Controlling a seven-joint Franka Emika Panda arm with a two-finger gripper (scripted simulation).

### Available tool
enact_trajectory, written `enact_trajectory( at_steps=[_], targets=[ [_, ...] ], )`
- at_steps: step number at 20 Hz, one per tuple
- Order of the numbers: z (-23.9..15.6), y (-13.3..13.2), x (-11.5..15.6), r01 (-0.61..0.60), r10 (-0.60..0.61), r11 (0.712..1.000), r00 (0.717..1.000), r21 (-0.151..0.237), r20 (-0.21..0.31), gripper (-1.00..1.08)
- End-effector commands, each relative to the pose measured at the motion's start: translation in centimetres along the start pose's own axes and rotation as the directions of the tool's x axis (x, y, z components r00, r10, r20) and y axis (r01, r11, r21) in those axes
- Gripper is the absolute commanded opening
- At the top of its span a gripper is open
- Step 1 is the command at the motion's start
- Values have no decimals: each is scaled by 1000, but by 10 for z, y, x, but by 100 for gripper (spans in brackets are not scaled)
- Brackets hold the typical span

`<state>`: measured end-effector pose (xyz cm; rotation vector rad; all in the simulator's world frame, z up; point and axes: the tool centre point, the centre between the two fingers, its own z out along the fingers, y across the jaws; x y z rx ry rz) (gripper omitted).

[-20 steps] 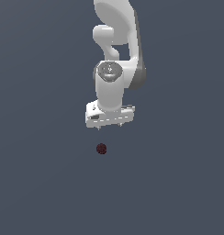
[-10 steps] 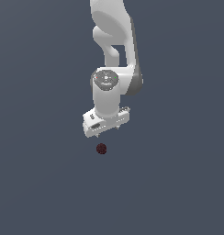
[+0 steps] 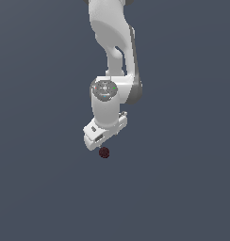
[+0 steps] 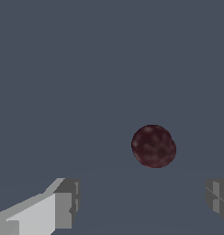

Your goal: Pick up the object and move it to a goal position.

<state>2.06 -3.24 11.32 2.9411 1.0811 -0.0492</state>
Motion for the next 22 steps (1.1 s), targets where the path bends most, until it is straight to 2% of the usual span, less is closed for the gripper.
enact_trajectory(
  at_steps=[1, 6, 12, 22],
  targets=[
    [5, 5, 1, 66, -66, 998, 998, -1, -3, 100],
    [14, 13, 3, 193, -193, 981, 981, -4, -10, 100],
    [24, 23, 5, 327, -328, 945, 945, -10, -18, 100],
    [33, 32, 6, 446, -446, 895, 895, -17, -26, 100]
  ],
)
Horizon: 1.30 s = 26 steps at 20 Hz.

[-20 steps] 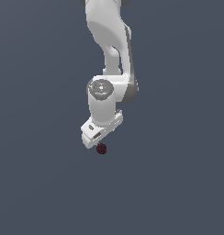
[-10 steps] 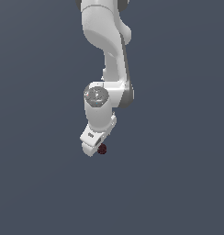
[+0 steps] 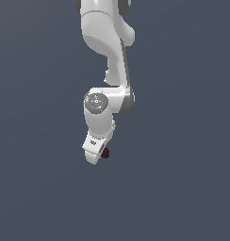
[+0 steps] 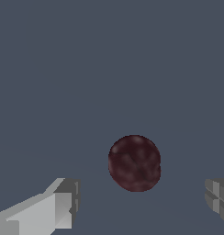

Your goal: Pick up the object and move it to a goal position.

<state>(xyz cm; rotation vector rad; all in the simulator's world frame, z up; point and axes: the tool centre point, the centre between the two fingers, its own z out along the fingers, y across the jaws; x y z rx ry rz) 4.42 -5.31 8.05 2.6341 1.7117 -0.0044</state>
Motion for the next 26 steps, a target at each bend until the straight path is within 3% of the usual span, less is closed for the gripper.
enact_trajectory(
  at_steps=[1, 9, 23, 24, 26],
  targets=[
    [1, 1, 0, 20, -20, 1000, 1000, -1, -2, 100],
    [6, 2, -1, 26, -26, 1000, 1000, -1, -2, 100],
    [52, 2, 0, 31, -31, 1000, 1000, -1, -2, 100],
    [52, 2, 0, 31, -31, 1000, 1000, -1, -2, -100],
    [52, 2, 0, 31, -31, 1000, 1000, -1, -2, -100]
  ],
)
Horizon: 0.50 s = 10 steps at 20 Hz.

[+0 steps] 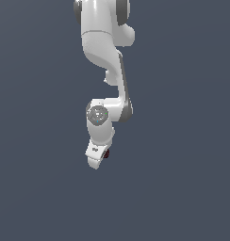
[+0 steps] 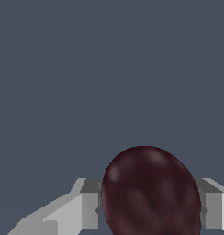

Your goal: Pick up the object and move it to a goal position.

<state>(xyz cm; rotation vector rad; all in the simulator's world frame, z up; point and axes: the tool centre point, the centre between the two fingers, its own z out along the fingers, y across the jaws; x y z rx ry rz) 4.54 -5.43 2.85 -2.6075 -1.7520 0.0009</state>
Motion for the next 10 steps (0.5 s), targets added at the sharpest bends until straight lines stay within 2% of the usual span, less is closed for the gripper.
enact_trajectory(
  at_steps=[1, 10],
  targets=[
    [0, 0, 0, 0, 0, 1000, 1000, 0, 0, -100],
    [-1, 0, 0, 0, 0, 1000, 1000, 0, 0, -100]
  ],
)
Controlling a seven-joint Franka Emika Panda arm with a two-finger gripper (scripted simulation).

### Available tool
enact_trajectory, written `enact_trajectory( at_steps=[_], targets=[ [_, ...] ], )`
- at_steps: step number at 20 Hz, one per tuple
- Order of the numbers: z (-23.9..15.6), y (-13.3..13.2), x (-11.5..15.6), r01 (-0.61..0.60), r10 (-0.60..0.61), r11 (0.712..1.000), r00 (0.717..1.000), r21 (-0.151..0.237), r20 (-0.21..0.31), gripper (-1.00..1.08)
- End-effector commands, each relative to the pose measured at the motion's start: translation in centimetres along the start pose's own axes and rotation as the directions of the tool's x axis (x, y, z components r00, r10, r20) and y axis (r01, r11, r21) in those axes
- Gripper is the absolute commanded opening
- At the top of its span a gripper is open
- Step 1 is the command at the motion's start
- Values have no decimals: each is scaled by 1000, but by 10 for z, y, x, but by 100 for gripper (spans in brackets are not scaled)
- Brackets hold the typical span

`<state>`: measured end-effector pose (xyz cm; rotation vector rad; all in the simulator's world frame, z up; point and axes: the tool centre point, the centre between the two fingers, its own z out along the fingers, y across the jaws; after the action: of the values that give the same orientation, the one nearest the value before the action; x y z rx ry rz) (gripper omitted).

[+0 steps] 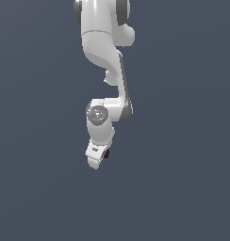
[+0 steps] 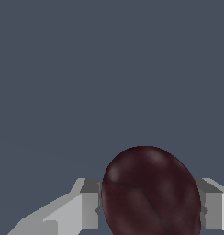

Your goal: Pick up the object and move it to a goal position.

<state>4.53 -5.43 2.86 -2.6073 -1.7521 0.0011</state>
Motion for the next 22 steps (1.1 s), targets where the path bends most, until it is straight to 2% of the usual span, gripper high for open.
enact_trajectory(
  at_steps=[1, 7, 12, 22],
  targets=[
    [-2, 0, 0, 0, 0, 1000, 1000, -1, 0, -100],
    [-20, -4, 0, 0, 0, 1000, 1000, -1, 0, -100],
    [-50, -10, 0, 0, 0, 1000, 1000, -1, 1, -100],
    [-153, -31, 1, 1, -1, 1000, 1000, -1, 2, -100]
  ],
)
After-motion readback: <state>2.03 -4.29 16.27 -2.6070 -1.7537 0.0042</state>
